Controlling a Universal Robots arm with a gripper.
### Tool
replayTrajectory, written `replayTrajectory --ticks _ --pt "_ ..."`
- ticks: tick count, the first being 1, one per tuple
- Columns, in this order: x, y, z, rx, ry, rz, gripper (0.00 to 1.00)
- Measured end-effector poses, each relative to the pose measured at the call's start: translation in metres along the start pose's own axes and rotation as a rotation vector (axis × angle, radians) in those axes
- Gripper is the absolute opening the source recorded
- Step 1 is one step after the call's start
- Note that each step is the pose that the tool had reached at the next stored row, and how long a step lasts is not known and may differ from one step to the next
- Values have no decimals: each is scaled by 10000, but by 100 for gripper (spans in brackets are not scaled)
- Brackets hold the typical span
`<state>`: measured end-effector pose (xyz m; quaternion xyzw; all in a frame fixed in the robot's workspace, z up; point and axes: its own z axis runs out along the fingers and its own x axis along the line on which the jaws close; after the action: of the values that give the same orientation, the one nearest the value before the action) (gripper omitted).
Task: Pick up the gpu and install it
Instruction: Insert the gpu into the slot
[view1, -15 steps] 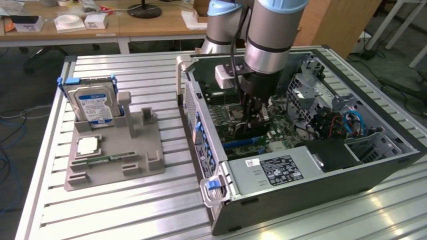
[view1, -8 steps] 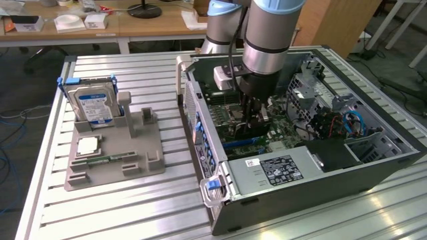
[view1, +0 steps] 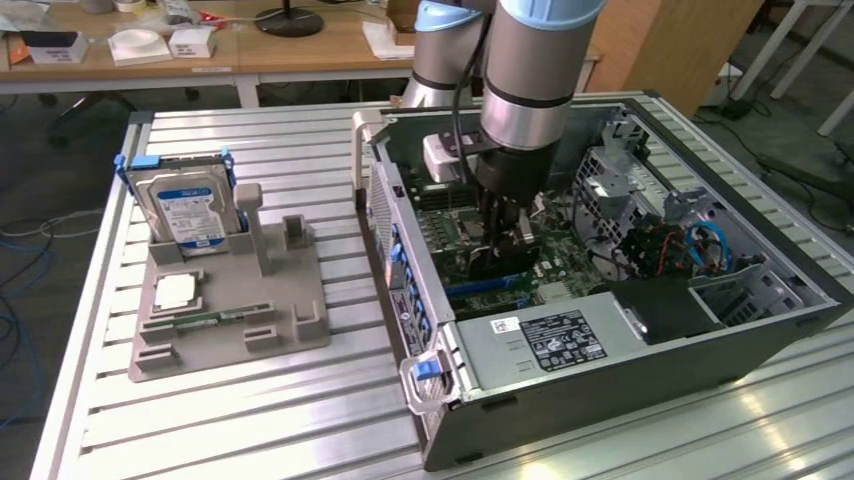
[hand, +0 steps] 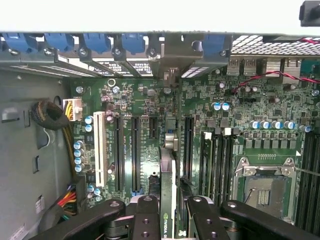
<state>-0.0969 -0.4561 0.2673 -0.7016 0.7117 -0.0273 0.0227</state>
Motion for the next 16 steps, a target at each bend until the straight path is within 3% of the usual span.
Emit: replayTrajectory --ticks 8,16 --pt "-1 12 64 6 0 2 26" --pt "-2 12 52 20 -4 3 26"
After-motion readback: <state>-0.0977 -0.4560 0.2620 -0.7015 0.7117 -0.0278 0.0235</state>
